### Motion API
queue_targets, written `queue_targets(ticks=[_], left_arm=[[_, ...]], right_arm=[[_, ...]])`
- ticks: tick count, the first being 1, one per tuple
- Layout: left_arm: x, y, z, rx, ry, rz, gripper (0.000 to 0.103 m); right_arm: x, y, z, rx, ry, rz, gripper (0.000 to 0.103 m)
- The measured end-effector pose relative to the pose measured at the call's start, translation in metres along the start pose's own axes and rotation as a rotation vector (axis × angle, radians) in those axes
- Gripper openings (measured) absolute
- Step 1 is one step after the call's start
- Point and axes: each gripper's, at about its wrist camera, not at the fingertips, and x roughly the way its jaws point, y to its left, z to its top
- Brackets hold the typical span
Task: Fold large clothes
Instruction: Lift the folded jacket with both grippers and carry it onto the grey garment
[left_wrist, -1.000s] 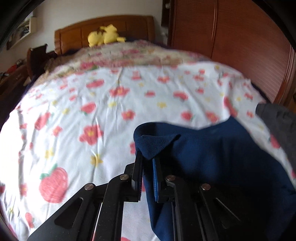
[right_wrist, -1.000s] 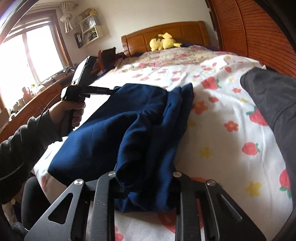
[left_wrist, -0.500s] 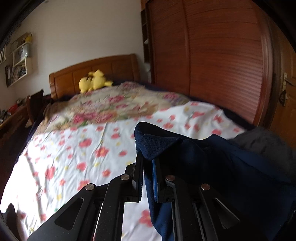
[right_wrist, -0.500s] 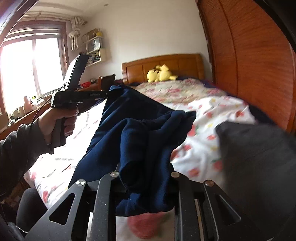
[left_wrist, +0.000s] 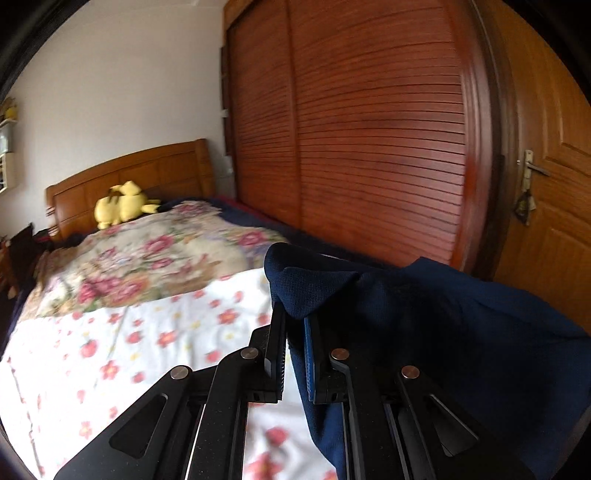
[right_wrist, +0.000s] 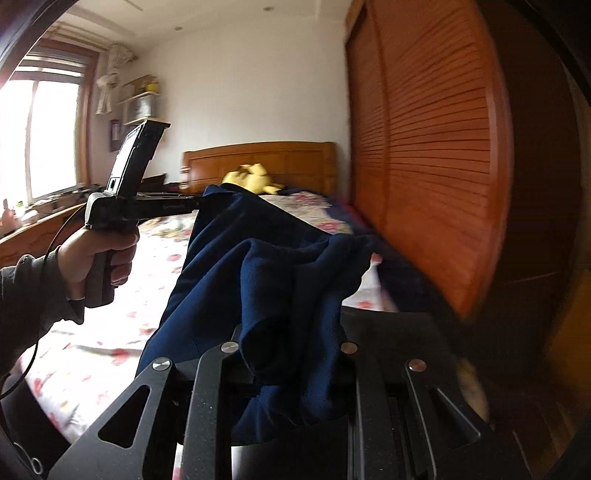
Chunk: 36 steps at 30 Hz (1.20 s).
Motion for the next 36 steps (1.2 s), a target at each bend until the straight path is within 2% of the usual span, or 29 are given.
queue_targets(ticks=[5, 10, 12, 13, 14, 16, 18, 19, 20, 23, 27, 28, 29, 31, 32, 36], left_arm=[[0.028, -0.031, -0.003, 0.03, 0.047, -0.056, 0.009], [0.046, -0.047, -0.026, 0.065, 0.104, -0.095, 0.009], [0.056, -0.05, -0.033, 0.087, 0.14, -0.092, 0.01], [0.057, -0.049, -0.04, 0.1, 0.15, -0.085, 0.011], [0.058, -0.046, -0.043, 0.11, 0.156, -0.07, 0.012], [0.057, -0.04, -0.051, 0.11, 0.166, -0.06, 0.014], [0.051, -0.031, -0.058, 0.092, 0.18, -0.074, 0.017], [0.047, -0.027, -0.062, 0.091, 0.184, -0.073, 0.017], [0.048, -0.021, -0.062, 0.093, 0.182, -0.071, 0.017], [0.03, -0.014, -0.063, 0.101, 0.147, -0.088, 0.017], [0.009, -0.016, -0.071, 0.121, 0.113, -0.113, 0.026], [-0.002, -0.014, -0.075, 0.127, 0.103, -0.118, 0.027], [-0.007, -0.014, -0.077, 0.132, 0.097, -0.126, 0.029], [-0.027, -0.01, -0.085, 0.133, 0.079, -0.143, 0.033], [-0.037, -0.006, -0.089, 0.129, 0.069, -0.148, 0.036], [-0.068, 0.003, -0.101, 0.114, 0.047, -0.165, 0.042]], right_arm=[[-0.02, -0.044, -0.006, 0.037, 0.012, -0.095, 0.02], [-0.015, -0.082, -0.026, 0.109, 0.091, -0.15, 0.023], [-0.007, -0.097, -0.035, 0.149, 0.165, -0.144, 0.033], [0.001, -0.106, -0.042, 0.176, 0.235, -0.134, 0.041], [0.004, -0.111, -0.046, 0.196, 0.266, -0.133, 0.046], [0.002, -0.123, -0.054, 0.245, 0.286, -0.11, 0.05], [-0.008, -0.13, -0.056, 0.263, 0.275, -0.116, 0.061], [-0.013, -0.131, -0.055, 0.257, 0.267, -0.142, 0.072], [-0.022, -0.133, -0.054, 0.256, 0.248, -0.175, 0.075], [-0.043, -0.14, -0.045, 0.263, 0.199, -0.222, 0.075], [-0.054, -0.118, -0.026, 0.168, 0.119, -0.245, 0.075], [-0.05, -0.109, -0.019, 0.136, 0.108, -0.24, 0.066], [-0.045, -0.098, -0.013, 0.106, 0.11, -0.217, 0.055], [-0.027, -0.082, -0.007, 0.069, 0.135, -0.187, 0.049], [-0.015, -0.075, -0.005, 0.05, 0.159, -0.174, 0.042], [0.012, -0.064, -0.014, 0.024, 0.233, -0.176, 0.04]])
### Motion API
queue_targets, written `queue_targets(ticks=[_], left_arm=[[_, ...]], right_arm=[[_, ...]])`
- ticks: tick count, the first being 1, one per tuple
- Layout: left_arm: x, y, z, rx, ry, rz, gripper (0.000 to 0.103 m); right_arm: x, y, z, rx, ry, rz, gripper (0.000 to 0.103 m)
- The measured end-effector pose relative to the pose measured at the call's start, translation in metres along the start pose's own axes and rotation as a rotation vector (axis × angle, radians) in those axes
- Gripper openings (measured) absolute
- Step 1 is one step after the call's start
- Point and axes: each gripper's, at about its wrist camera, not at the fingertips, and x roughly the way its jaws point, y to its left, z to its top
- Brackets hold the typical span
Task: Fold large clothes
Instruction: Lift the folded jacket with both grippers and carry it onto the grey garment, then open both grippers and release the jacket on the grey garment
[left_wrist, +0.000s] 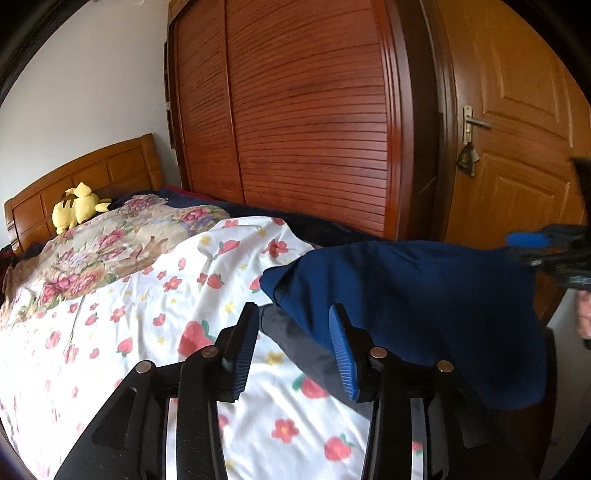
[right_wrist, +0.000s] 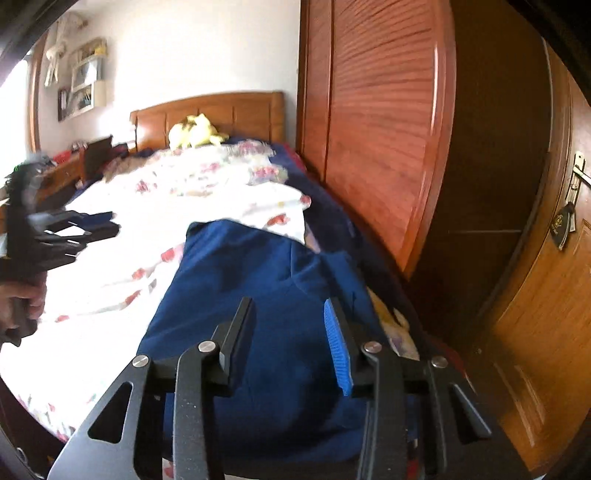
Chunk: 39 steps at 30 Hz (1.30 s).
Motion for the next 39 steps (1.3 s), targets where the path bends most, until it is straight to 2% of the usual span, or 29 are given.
queue_targets(ticks=[5, 7, 9, 12, 14, 16, 17, 18, 19, 21, 25, 32, 39], left_arm=[[-0.033, 0.001, -0.008, 0.001, -0.021, -0.018, 0.048], [-0.045, 0.002, -0.01, 0.001, -0.034, -0.017, 0.051], [-0.056, 0.004, -0.014, 0.002, -0.045, -0.011, 0.056], [-0.073, 0.004, -0.02, 0.009, -0.054, -0.007, 0.059], [-0.084, 0.005, -0.024, 0.015, -0.058, -0.005, 0.064], [-0.097, 0.005, -0.028, 0.016, -0.067, -0.01, 0.07], [-0.103, 0.006, -0.03, 0.016, -0.071, -0.012, 0.073], [-0.107, 0.005, -0.031, 0.019, -0.075, -0.014, 0.078], [-0.114, 0.005, -0.034, 0.02, -0.079, -0.014, 0.082], [-0.123, 0.006, -0.037, 0.019, -0.087, -0.006, 0.092], [-0.144, 0.007, -0.047, 0.011, -0.104, 0.026, 0.101], [-0.175, 0.012, -0.077, -0.044, -0.06, 0.077, 0.102], [-0.21, 0.016, -0.111, -0.116, 0.0, 0.183, 0.102]], right_arm=[[0.024, -0.024, -0.024, 0.064, 0.11, -0.083, 0.04], [0.04, -0.029, -0.041, 0.083, 0.185, -0.085, 0.04], [0.045, -0.025, -0.051, 0.061, 0.189, -0.121, 0.04], [0.035, -0.022, -0.049, 0.067, 0.158, -0.144, 0.04], [0.023, -0.019, -0.043, 0.079, 0.125, -0.161, 0.051], [0.01, -0.013, -0.039, 0.082, 0.093, -0.166, 0.057], [0.002, -0.009, -0.037, 0.082, 0.078, -0.177, 0.067], [-0.003, -0.005, -0.033, 0.08, 0.066, -0.184, 0.073], [-0.014, 0.002, -0.031, 0.076, 0.032, -0.181, 0.078], [-0.016, 0.018, -0.021, 0.073, 0.001, -0.171, 0.081], [-0.03, 0.057, -0.018, 0.058, -0.045, -0.123, 0.085], [-0.041, 0.134, -0.03, 0.044, -0.066, -0.006, 0.086], [-0.043, 0.199, -0.049, 0.023, -0.063, 0.08, 0.086]])
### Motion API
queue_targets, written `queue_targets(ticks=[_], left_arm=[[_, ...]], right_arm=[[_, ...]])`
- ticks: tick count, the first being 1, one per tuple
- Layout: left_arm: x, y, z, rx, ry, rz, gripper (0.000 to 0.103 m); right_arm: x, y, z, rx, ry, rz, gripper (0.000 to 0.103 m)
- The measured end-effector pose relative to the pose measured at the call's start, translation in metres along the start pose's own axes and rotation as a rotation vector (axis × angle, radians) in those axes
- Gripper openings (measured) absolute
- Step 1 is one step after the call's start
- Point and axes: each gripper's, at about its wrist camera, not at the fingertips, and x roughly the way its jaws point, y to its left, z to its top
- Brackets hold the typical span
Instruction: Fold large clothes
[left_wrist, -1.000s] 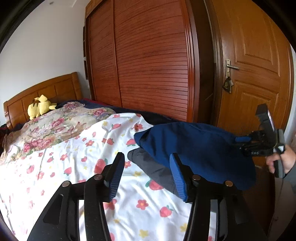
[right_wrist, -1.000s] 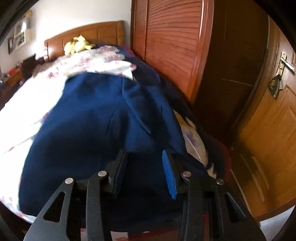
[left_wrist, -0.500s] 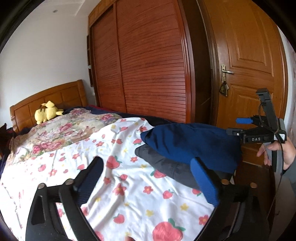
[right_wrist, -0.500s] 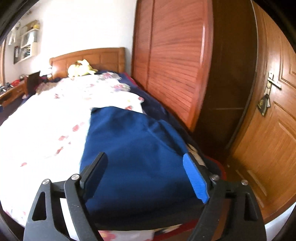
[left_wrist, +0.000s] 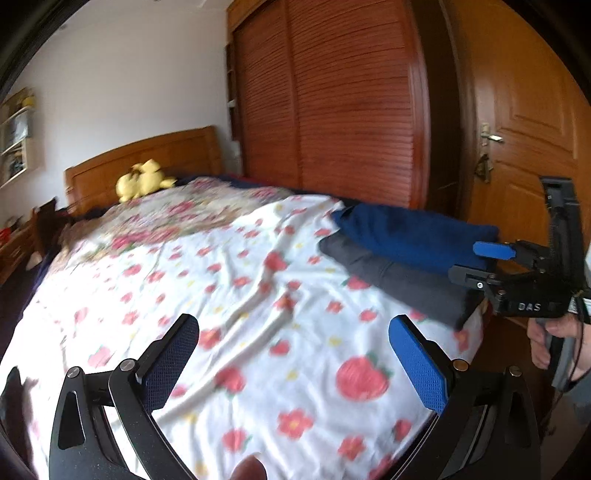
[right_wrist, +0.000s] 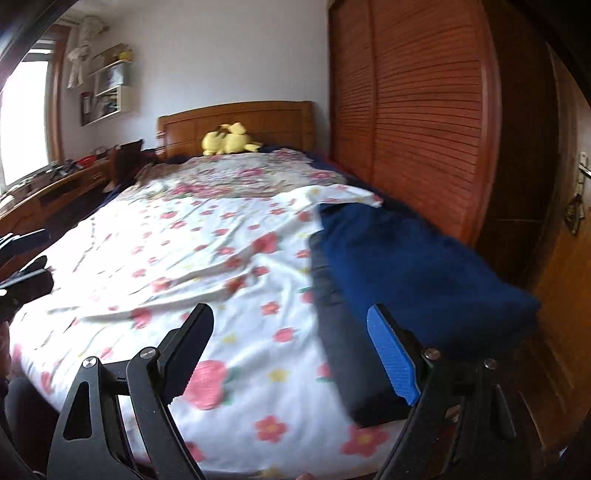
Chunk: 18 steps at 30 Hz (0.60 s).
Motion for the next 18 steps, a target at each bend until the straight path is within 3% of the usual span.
queue_targets(ticks=[4, 10, 18], left_arm=[[-0.023, 0.014, -0.018, -0.089, 0.014, 0.014, 0.102], [-0.052, 0.031, -0.033, -0.153, 0.029, 0.156, 0.102], [-0.095, 0.044, -0.047, -0.224, 0.006, 0.273, 0.102]], right_arm=[[0.003, 0.042, -0.011, -0.014, 0.012, 0.077, 0.086], [0.005, 0.086, -0.021, -0.03, 0.019, 0.16, 0.086], [-0.005, 0.141, -0.017, -0.066, -0.023, 0.228, 0.086]])
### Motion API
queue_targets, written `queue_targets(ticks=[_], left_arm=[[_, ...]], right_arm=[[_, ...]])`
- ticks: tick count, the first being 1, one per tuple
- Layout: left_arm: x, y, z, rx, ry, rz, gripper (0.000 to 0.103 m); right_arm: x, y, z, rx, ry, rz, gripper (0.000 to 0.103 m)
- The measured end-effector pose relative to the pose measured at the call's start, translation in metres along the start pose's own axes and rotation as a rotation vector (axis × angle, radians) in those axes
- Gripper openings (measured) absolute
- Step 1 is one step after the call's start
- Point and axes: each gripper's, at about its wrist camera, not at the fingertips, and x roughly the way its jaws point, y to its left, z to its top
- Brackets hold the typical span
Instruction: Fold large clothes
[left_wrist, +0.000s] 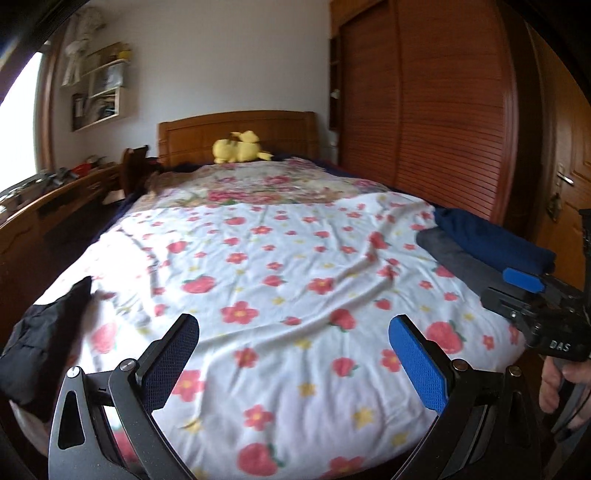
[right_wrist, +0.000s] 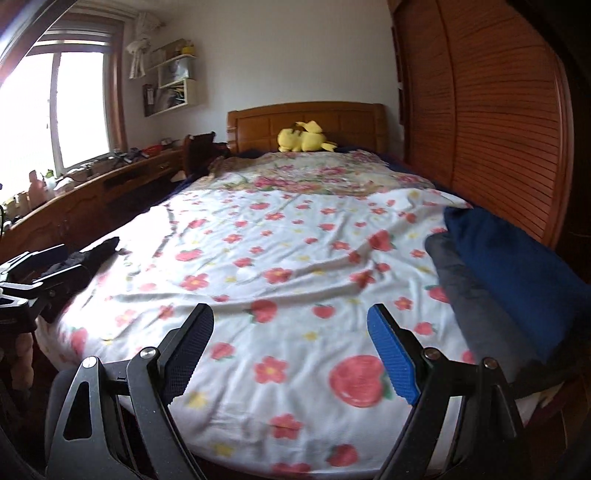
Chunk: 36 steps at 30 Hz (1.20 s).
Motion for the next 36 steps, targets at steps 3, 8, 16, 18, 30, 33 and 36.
queue_targets(ticks=[3, 8, 16, 18, 30, 33, 36], left_arm=[[-0.011, 0.006, -0.001, -0.02, -0.019, 0.028, 0.102], [-0.041, 0.013, -0.001, -0.035, -0.075, 0.065, 0.102], [-0.085, 0.012, -0.008, -0.035, -0.163, 0.108, 0.102], [-0.091, 0.011, -0.012, -0.038, -0.175, 0.114, 0.102], [-0.083, 0.017, -0.011, -0.05, -0.171, 0.11, 0.102], [-0.082, 0.017, -0.009, -0.047, -0.169, 0.112, 0.102], [-0.082, 0.017, -0.008, -0.047, -0.168, 0.111, 0.102]], right_arm=[[-0.005, 0.017, 0.007, -0.008, -0.026, 0.023, 0.086], [-0.015, 0.044, 0.02, -0.02, -0.078, 0.049, 0.086], [-0.042, 0.064, 0.035, -0.026, -0.168, 0.038, 0.086], [-0.047, 0.064, 0.036, -0.02, -0.181, 0.039, 0.086], [-0.048, 0.061, 0.036, -0.01, -0.179, 0.036, 0.086], [-0.048, 0.06, 0.037, -0.01, -0.178, 0.035, 0.086], [-0.048, 0.06, 0.037, -0.009, -0.178, 0.035, 0.086]])
